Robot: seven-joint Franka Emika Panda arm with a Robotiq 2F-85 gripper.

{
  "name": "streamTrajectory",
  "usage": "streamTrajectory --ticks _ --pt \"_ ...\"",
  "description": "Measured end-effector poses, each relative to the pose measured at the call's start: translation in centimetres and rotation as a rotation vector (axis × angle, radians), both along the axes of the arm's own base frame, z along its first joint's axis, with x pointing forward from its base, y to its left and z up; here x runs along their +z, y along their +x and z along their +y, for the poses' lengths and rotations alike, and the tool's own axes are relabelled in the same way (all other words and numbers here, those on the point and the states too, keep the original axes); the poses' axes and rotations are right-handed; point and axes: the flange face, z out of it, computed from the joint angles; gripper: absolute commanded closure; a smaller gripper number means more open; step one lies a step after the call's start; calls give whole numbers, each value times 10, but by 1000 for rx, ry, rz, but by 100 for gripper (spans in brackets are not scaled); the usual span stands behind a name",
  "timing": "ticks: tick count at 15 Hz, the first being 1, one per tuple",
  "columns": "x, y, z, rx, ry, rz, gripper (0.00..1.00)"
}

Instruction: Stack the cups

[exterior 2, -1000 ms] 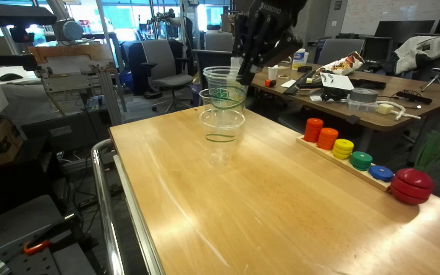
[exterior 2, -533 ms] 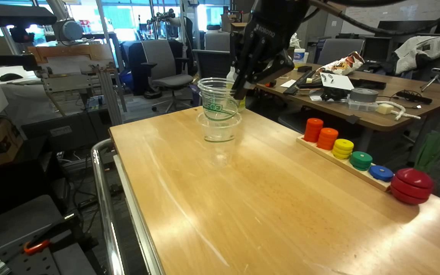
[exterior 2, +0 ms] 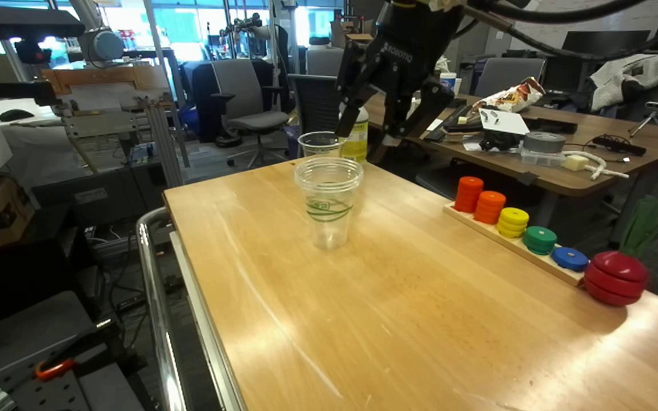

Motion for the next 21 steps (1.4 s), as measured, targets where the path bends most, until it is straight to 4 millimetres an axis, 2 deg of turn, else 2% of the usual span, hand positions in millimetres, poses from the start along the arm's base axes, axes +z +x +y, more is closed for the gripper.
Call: streamTrajectory --ticks 1,4,7,9,15,18,21 --pt "0 2 -2 -3 -19 -13 1" --pt "-2 8 -11 -27 -107 -62 0" --pt "2 17 -6 -29 -183 -101 0" --pt "10 25 8 -9 -241 -127 0" --pt "37 52 71 86 -316 -177 0" --pt "37 62 95 127 -307 -177 0" --pt "27 70 108 154 -274 -139 0"
